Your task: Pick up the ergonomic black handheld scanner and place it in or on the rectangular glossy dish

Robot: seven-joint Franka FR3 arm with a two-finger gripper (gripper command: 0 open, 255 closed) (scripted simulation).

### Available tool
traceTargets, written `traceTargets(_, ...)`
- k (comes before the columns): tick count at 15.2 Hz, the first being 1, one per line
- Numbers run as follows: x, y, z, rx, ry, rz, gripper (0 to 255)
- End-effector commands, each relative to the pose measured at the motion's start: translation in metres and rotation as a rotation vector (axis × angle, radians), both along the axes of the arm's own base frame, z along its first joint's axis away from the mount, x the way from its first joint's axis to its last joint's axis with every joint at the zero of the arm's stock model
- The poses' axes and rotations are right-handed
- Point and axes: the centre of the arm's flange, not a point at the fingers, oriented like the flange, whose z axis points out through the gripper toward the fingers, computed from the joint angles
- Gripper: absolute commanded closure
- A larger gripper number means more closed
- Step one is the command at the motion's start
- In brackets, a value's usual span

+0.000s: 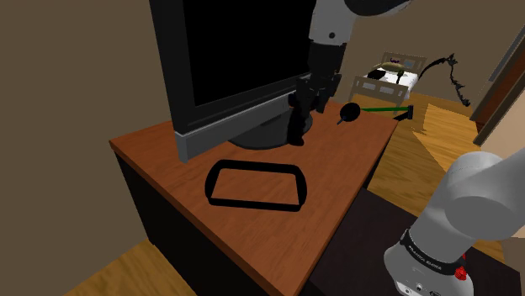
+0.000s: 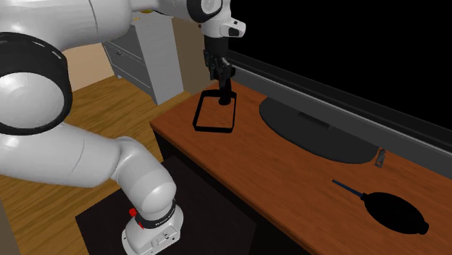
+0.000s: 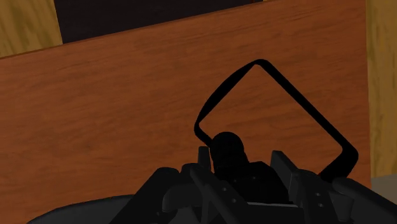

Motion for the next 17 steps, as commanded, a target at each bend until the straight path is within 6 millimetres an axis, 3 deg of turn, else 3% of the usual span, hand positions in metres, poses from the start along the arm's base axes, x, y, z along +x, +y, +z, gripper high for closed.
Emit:
traceTargets(1,0.008,0.024,0.005,0.001,0.000,-0.001,255)
traceTargets(8,0.048,0.113,0.021,0.001,0.000,-0.001,255)
traceTargets(17,0.048,0.113,-0.027,0.001,0.000,-0.001,255)
